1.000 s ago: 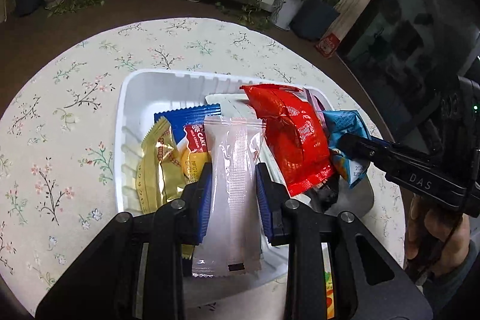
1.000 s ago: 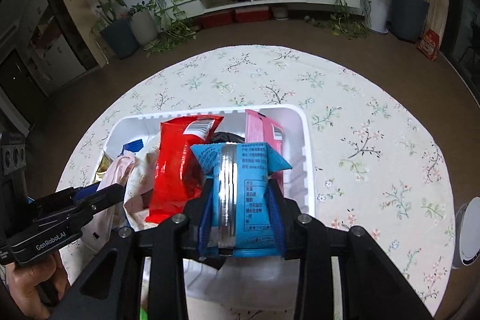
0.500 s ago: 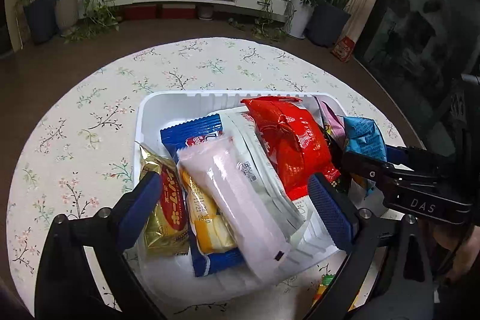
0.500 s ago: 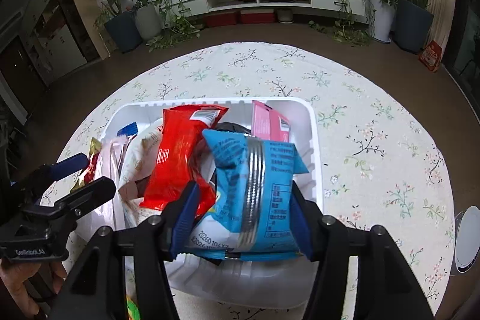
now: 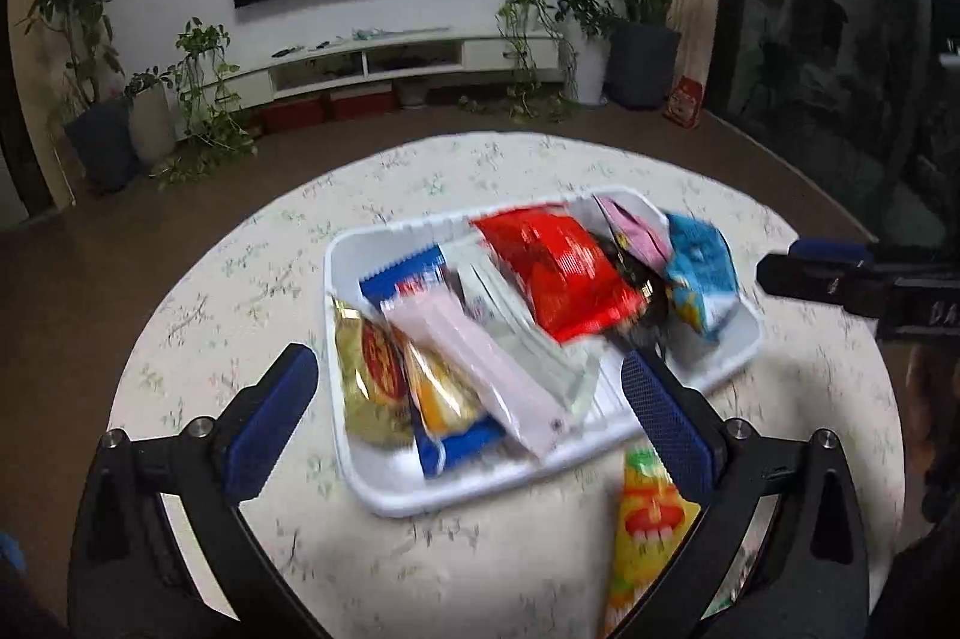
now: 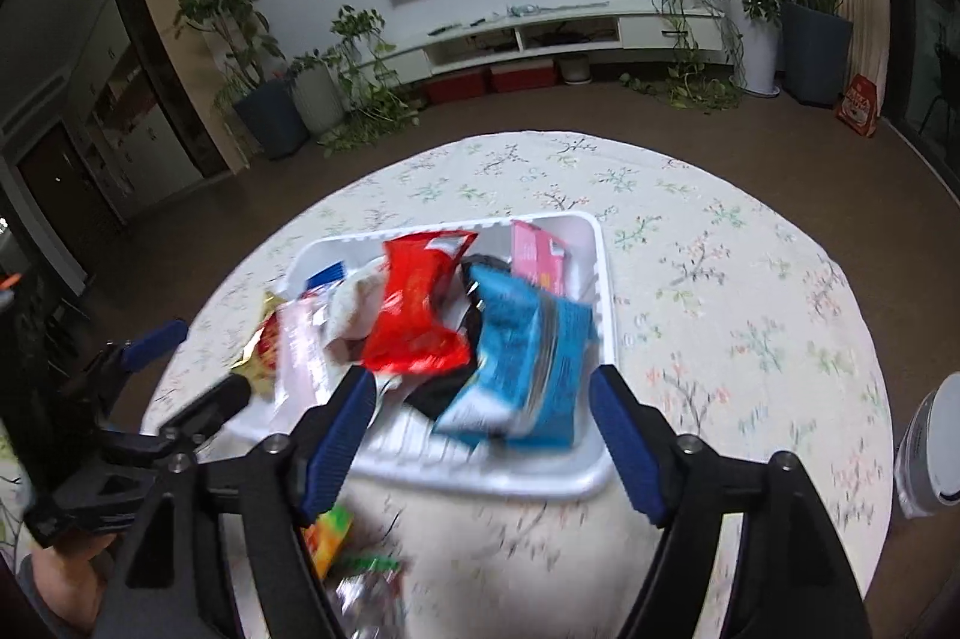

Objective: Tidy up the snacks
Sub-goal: 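Move both tools to the orange stick pack and the clear seed bag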

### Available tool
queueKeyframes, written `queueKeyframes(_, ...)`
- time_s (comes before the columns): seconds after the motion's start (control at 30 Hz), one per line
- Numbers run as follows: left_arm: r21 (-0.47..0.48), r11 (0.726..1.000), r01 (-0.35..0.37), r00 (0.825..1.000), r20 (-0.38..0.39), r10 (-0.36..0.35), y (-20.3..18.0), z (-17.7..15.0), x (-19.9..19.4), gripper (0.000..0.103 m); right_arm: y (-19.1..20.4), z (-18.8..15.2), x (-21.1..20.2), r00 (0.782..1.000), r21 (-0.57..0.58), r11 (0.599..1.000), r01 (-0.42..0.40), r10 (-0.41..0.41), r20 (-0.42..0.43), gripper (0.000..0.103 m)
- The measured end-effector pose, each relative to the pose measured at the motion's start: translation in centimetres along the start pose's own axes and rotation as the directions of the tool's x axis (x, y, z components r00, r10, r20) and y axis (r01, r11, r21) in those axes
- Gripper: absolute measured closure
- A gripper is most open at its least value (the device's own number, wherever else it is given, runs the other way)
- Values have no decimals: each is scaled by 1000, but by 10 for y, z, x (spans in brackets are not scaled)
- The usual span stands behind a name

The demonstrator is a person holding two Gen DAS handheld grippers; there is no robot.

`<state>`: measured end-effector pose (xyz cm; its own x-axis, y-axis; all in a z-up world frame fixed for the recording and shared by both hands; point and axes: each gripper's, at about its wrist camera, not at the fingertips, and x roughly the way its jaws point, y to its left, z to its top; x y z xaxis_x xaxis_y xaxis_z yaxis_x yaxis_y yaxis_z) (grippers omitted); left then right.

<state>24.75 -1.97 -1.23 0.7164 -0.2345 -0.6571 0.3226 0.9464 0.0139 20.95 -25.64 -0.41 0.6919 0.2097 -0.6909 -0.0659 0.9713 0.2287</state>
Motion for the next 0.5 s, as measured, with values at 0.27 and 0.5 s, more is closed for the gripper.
queueKeyframes(0.27,-13,997,71,984,-163,-72,-23,-46,-16,1,-3,-50,-41,1000,96,995,-26,27,-9,25)
queueKeyframes(0.5,73,997,37,974,-228,-19,-55,-61,-1,13,-4,-81,-38,999,90,995,31,-27,-41,26)
